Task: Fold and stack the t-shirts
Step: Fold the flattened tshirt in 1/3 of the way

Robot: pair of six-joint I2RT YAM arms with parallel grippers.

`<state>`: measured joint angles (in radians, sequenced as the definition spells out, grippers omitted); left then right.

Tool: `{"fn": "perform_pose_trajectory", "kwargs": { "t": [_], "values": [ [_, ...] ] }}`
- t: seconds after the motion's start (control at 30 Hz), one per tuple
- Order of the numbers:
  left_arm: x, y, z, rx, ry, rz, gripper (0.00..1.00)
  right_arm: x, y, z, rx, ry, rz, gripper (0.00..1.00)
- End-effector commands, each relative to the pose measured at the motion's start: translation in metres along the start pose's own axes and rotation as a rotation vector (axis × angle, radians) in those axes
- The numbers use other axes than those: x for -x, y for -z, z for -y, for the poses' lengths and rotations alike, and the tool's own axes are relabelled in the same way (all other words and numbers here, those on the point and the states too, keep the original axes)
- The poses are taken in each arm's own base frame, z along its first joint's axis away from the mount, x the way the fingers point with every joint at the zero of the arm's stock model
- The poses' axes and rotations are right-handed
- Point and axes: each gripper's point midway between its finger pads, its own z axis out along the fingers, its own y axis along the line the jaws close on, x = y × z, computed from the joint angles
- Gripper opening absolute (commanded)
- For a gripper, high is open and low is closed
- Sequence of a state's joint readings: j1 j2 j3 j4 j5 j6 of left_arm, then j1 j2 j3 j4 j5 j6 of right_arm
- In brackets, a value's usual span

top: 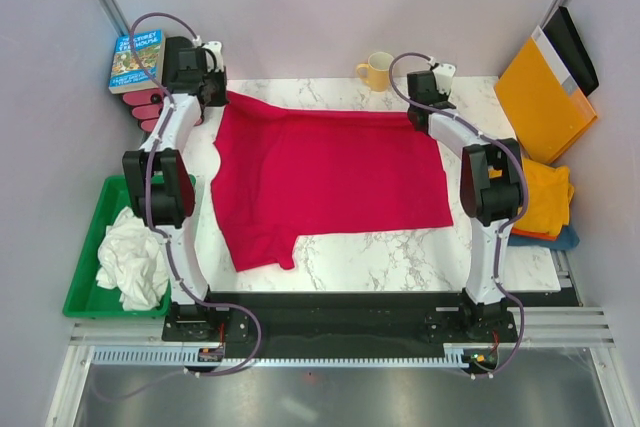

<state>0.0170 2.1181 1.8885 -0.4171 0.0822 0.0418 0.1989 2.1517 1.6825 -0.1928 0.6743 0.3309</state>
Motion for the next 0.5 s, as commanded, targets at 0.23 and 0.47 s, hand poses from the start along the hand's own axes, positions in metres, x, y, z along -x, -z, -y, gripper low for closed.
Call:
{"fn": "perform_pose_trajectory", "kwargs": {
  "t": [0.23, 0.47],
  "values": [
    [0.034, 0.083, -0.016, 0.02, 0.037, 0.145, 0.02, 0.018, 0.029, 0.023, -0.01, -0.071, 0.047, 0.0],
    [-0.007, 0.086, -0.011, 0.009, 0.05, 0.074, 0.02, 0.004, 0.031, 0.029, -0.02, -0.05, 0.023, 0.0]
  ]
}}
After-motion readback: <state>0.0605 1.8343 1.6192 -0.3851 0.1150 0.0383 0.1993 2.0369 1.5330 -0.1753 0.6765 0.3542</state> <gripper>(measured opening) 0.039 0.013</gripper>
